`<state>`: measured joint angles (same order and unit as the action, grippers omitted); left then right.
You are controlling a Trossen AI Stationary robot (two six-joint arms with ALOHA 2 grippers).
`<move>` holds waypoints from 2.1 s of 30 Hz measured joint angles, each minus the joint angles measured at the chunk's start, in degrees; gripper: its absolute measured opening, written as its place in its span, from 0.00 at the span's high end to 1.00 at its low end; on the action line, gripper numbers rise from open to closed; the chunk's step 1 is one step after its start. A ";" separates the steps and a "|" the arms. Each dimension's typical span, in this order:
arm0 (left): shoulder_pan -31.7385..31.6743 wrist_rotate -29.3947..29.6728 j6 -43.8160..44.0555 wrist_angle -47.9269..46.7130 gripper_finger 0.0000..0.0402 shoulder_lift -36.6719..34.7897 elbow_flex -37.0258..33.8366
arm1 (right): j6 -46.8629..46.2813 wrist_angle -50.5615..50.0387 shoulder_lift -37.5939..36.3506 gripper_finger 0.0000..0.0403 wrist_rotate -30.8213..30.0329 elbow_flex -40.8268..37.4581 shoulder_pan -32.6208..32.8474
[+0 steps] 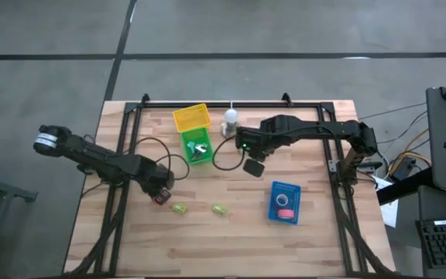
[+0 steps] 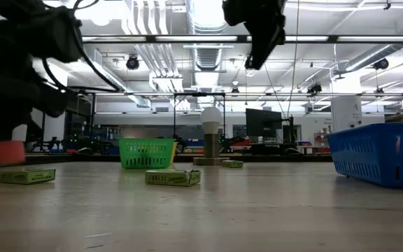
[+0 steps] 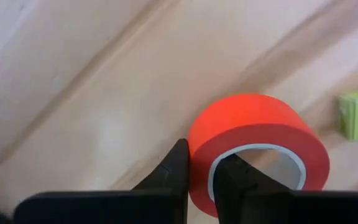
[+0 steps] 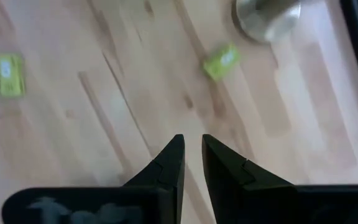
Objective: Pick and place Stapler, Stapler remover, tape
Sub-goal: Put the orange tape into the blue bin
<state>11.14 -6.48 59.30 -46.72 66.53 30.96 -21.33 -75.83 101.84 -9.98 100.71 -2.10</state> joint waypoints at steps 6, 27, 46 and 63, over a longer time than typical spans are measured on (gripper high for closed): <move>0.04 3.96 -2.66 0.16 0.89 -4.99 6.04 | -6.78 -7.82 0.11 0.87 3.58 -0.05 1.42; -13.25 0.46 -24.72 29.85 0.89 10.11 30.01 | -50.47 10.16 -21.26 0.96 -14.41 -18.49 17.46; -15.96 5.03 -34.10 25.79 0.89 47.10 68.05 | -65.52 12.11 -30.50 0.94 -22.57 -26.13 33.21; -10.34 13.82 -49.60 30.06 0.85 59.98 81.85 | -72.31 1.35 -41.75 0.98 -36.74 -26.23 41.21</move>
<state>0.80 7.34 9.70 -16.66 126.50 112.81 -93.65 -74.48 60.09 -46.72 74.48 39.11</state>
